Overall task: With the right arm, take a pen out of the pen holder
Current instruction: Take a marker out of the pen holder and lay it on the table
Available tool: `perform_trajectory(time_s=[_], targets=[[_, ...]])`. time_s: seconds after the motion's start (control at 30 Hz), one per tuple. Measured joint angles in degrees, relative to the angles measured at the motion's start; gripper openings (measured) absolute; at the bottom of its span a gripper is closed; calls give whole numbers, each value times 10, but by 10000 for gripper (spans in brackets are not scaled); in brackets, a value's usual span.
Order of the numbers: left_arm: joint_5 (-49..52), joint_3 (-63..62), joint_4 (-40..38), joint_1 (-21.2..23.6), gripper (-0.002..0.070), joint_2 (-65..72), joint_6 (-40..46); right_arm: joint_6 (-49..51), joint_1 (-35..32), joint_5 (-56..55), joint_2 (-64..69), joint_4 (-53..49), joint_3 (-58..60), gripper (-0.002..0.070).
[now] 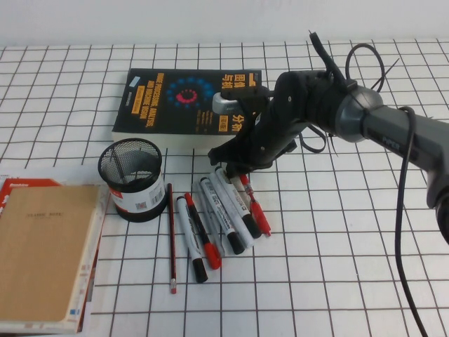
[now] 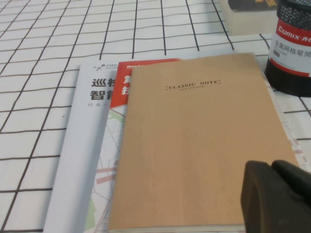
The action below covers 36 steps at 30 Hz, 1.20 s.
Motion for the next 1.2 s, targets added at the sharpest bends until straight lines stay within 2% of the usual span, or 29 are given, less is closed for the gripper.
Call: perform_trajectory(time_s=[0.17,0.37,0.5,0.67,0.77,1.07,1.2], targets=[[0,0,0,0,-4,0,0,0,0,2,0,12,0,240],[0,0,0,0,-4,0,0,0,0,19,-30,0,0,263],[0,0,0,0,-4,0,0,0,8,39,-100,-23,13,216],[0,0,0,0,-4,0,0,0,33,36,-229,-45,107,62],[0,0,0,0,-4,0,0,0,42,37,-312,-46,174,8],[0,0,0,0,-4,0,0,11,44,92,-513,-53,328,-14],[0,0,0,0,-4,0,0,12,44,158,-570,-45,374,-14]])
